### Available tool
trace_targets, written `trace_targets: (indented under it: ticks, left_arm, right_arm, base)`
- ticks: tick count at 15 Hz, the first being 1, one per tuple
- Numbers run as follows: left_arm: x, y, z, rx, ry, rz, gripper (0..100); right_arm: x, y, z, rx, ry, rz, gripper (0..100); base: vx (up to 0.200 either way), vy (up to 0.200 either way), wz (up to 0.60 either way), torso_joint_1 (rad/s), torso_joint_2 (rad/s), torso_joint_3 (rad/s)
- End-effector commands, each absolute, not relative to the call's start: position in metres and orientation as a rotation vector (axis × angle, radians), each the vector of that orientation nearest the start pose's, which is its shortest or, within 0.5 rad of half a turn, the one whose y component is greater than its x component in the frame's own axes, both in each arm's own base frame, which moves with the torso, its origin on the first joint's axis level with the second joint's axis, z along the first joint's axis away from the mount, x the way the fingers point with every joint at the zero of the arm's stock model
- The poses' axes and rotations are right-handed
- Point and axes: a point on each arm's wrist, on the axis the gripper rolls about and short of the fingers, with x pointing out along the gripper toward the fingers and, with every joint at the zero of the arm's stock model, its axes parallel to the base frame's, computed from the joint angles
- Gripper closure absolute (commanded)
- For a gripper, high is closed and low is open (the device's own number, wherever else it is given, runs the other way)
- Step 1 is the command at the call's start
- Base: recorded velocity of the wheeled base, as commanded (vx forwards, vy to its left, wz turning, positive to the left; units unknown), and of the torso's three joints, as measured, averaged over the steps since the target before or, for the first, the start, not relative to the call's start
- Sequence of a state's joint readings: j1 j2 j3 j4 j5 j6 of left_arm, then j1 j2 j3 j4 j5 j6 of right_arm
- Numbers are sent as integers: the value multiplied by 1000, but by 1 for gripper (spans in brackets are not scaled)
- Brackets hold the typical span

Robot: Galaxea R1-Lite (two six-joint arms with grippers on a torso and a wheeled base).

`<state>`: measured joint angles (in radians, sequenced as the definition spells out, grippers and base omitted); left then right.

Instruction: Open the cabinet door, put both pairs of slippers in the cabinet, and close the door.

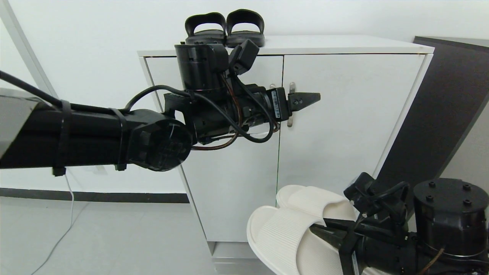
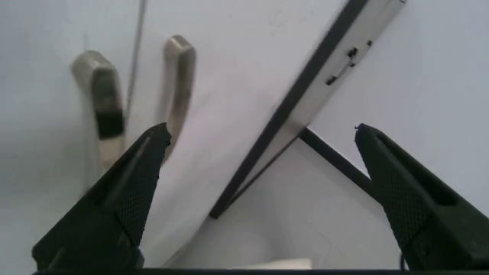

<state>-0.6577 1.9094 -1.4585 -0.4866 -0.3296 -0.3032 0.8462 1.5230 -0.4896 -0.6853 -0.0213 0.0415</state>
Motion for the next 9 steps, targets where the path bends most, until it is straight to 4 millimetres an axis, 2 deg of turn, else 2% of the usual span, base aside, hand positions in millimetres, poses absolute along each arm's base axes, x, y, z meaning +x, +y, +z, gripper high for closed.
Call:
trace_targets:
  ticks: [1, 9]
  left_arm:
    - [308, -246, 280, -284, 111, -978, 0]
    - [326, -260, 274, -279, 137, -945, 0]
  right_arm:
    - [158, 177, 152, -115, 347, 809, 100]
    - [158, 180, 150, -120, 356, 814, 100]
  base:
    - [0, 0, 0, 0, 0, 0]
    - [0, 0, 0, 0, 0, 0]
